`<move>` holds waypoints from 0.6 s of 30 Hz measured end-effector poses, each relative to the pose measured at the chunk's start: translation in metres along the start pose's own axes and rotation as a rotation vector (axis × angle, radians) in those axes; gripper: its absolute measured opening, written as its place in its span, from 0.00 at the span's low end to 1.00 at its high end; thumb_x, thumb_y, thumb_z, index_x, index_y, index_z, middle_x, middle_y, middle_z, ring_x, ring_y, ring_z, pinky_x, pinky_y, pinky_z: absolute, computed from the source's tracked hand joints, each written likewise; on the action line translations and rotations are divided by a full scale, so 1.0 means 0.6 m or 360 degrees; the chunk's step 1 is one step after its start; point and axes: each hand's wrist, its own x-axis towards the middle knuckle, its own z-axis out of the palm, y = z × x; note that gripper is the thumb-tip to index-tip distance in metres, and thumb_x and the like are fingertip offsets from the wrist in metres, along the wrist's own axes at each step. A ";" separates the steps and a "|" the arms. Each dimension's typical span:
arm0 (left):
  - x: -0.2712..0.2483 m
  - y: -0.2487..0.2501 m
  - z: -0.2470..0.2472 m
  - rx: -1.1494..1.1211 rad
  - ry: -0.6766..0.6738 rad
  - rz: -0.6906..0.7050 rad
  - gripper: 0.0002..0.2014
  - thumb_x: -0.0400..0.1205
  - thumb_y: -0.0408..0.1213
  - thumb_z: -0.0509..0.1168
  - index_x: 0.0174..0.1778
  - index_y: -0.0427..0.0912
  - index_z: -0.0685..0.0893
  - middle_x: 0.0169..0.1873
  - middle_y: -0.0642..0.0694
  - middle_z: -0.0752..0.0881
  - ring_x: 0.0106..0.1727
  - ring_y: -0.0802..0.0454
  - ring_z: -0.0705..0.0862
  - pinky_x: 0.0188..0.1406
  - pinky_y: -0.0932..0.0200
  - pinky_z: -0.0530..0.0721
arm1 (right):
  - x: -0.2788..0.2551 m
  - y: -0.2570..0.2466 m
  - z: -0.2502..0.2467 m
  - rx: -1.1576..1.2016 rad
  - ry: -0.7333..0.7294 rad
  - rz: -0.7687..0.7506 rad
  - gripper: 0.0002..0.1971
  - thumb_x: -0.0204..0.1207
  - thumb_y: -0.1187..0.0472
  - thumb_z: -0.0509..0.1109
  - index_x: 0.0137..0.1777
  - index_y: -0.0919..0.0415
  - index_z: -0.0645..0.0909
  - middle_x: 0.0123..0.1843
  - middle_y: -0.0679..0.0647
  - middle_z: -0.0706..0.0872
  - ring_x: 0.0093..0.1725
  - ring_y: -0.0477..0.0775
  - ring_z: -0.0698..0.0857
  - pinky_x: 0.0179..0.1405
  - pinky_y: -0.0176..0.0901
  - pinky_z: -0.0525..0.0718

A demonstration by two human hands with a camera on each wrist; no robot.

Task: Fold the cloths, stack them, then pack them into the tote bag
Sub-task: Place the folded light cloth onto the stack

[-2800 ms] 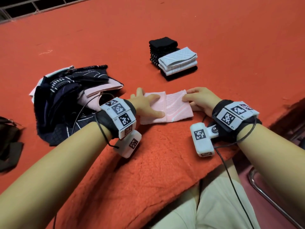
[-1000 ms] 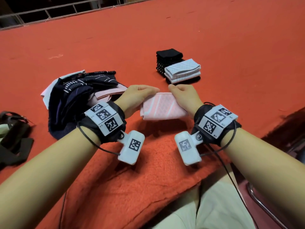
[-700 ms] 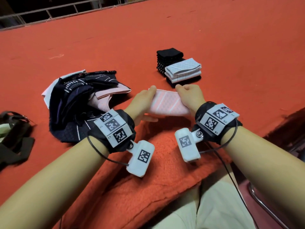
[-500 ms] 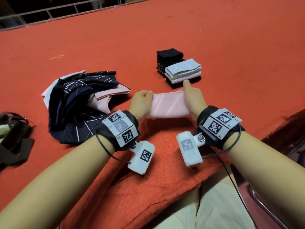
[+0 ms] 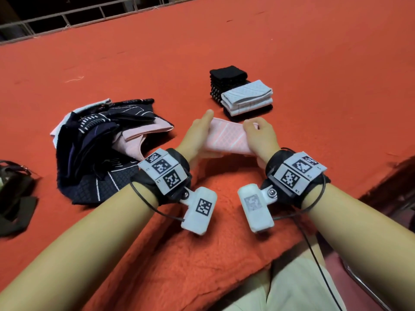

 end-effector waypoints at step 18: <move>0.202 0.093 0.085 0.0318 0.0390 0.0292 0.18 0.83 0.38 0.53 0.46 0.25 0.81 0.44 0.26 0.83 0.49 0.30 0.82 0.50 0.43 0.83 | 0.207 -0.065 -0.052 0.0003 0.0108 -0.0086 0.18 0.75 0.63 0.65 0.65 0.63 0.73 0.54 0.52 0.75 0.52 0.49 0.75 0.46 0.37 0.73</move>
